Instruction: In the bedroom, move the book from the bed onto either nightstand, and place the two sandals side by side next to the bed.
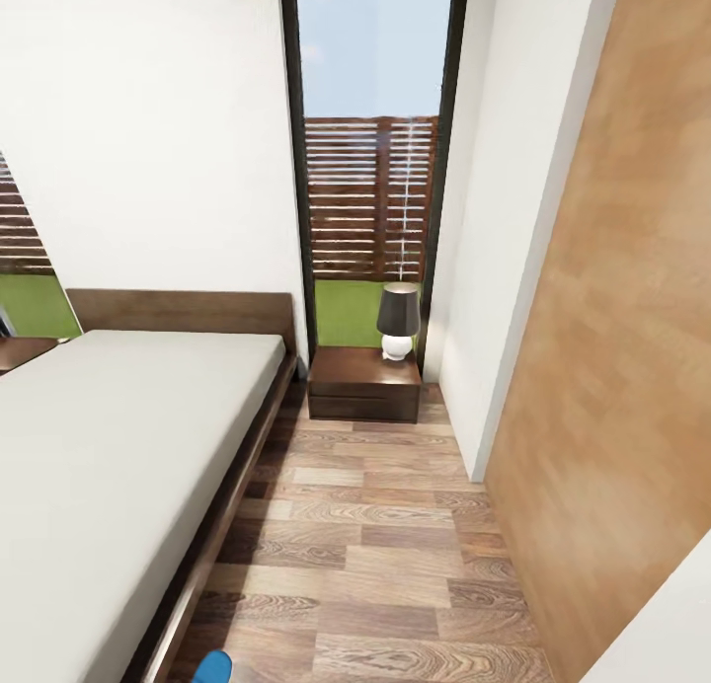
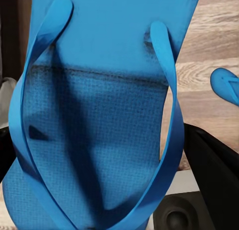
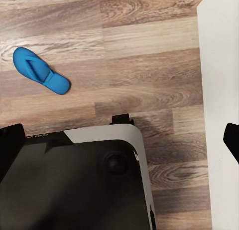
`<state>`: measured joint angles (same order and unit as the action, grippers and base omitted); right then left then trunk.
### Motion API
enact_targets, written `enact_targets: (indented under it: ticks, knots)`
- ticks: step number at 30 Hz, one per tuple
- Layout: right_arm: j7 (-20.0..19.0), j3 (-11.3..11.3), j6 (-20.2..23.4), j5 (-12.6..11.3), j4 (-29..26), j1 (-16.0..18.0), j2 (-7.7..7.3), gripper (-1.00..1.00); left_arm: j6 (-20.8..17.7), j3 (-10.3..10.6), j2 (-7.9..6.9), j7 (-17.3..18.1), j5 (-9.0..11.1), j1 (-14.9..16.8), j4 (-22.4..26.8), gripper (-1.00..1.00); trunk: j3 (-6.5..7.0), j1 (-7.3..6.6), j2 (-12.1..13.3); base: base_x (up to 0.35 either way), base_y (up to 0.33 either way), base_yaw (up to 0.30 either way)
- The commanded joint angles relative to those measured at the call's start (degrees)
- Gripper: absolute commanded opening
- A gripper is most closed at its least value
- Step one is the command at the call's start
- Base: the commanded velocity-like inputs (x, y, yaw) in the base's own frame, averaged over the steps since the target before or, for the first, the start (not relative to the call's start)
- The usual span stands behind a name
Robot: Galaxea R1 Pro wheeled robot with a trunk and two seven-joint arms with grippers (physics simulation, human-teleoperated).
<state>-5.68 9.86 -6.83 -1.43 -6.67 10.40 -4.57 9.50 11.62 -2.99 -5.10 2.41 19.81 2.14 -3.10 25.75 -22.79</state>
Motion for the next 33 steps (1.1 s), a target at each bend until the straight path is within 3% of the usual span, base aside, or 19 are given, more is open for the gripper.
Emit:
enact_targets:
  ticks: [1, 10, 25, 33]
  knots:
    - [-0.38, 0.41, -0.20, -0.15, 0.07, 0.06, 0.00, 1.00, 0.16, 0.51, 0.00, -0.24, 0.14, 0.05, -0.04, -1.00, -0.13, 0.03, -0.12, 0.000, 0.000, 0.000]
    - [-0.36, 0.37, -0.20, -0.15, 0.07, 0.06, 0.00, 1.00, 0.14, 0.51, 0.00, -0.21, 0.14, 0.05, -0.05, -1.00, -0.13, 0.03, -0.12, 0.000, 0.000, 0.026]
    - [-0.34, 0.34, -0.20, -0.15, 0.07, 0.06, 0.00, 1.00, 0.16, 0.51, 0.00, -0.20, 0.13, 0.05, -0.05, -1.00, -0.39, 0.03, -0.12, 0.058, -0.064, 0.244]
    - [-0.38, 0.33, -0.20, -0.15, 0.07, 0.06, 0.00, 1.00, 0.16, 0.51, 0.04, -0.24, 0.10, 0.04, -0.09, -1.00, -0.45, 0.03, -0.12, -0.052, -0.060, 0.082]
